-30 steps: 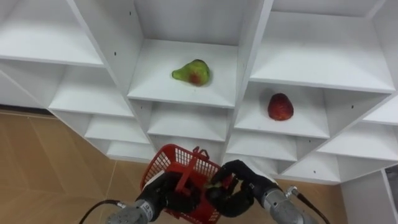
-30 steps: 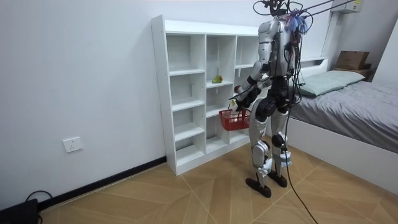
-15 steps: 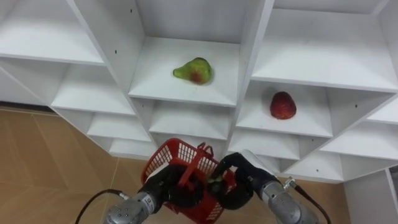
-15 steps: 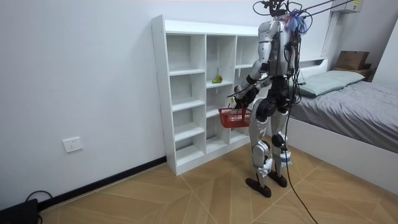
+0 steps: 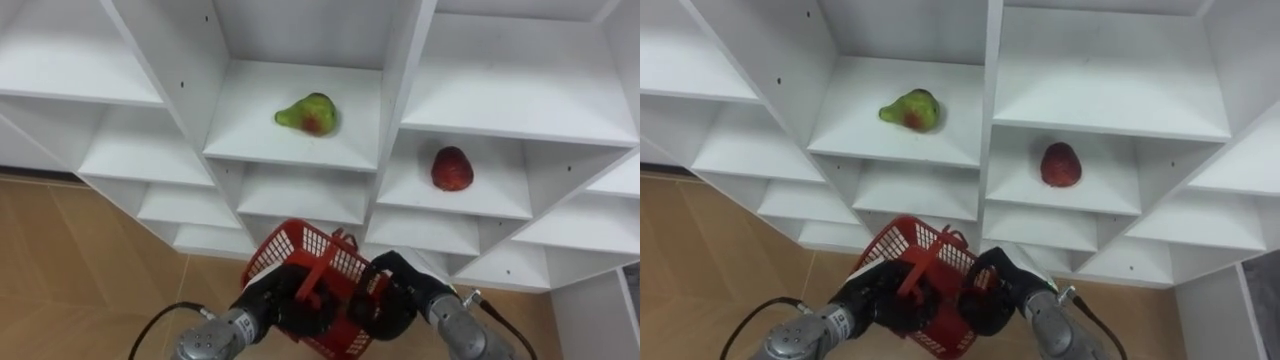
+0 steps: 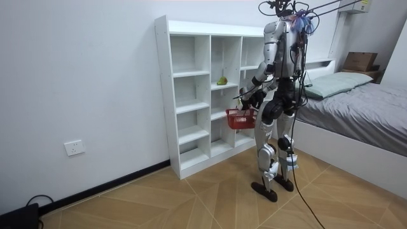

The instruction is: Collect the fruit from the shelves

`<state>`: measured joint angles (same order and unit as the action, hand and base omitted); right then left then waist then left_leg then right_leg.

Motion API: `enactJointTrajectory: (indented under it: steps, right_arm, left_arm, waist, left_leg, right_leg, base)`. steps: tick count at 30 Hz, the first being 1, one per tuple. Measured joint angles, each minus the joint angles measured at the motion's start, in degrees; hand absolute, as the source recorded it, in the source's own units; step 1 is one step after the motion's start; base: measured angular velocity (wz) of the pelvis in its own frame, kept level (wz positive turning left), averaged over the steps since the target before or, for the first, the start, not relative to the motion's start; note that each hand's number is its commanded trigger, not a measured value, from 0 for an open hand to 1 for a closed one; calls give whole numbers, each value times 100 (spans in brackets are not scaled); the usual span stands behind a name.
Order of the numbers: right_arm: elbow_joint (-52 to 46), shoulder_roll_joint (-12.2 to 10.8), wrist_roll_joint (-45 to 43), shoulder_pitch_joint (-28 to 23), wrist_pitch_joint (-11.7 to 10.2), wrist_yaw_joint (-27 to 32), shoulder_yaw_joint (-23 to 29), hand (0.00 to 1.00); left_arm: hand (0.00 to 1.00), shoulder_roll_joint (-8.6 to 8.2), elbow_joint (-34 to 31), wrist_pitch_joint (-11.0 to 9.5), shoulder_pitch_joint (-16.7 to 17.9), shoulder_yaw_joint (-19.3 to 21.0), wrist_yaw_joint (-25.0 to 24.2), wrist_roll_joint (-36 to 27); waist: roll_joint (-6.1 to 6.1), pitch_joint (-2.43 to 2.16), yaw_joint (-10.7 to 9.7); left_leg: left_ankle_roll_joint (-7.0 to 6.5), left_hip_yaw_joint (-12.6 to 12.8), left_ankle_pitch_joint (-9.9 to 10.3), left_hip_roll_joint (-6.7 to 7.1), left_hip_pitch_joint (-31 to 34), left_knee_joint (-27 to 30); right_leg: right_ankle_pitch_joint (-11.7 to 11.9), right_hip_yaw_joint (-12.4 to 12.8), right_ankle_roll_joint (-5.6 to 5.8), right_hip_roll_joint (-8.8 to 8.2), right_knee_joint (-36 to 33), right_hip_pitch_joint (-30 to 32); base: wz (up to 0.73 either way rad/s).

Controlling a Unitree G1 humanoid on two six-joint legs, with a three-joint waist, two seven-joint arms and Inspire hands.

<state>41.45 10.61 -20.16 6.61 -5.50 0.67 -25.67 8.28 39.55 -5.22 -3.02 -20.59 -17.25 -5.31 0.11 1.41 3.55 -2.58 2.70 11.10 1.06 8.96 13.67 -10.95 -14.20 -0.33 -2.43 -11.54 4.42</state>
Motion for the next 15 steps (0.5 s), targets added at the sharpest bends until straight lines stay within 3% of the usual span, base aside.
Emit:
enactJointTrajectory:
  steps: [15]
  right_arm:
    - [29, -106, 190, 143, 0, -8, 27, 0]
  left_arm:
    - [100, 4, 45, 2, 14, 1, -47, -2]
  waist:
    - [40, 2, -36]
  left_leg:
    - [-39, -30, -45, 59, -38, -5]
  right_leg:
    - [0, -13, 0, -36, -1, -50]
  base:
    - [1]
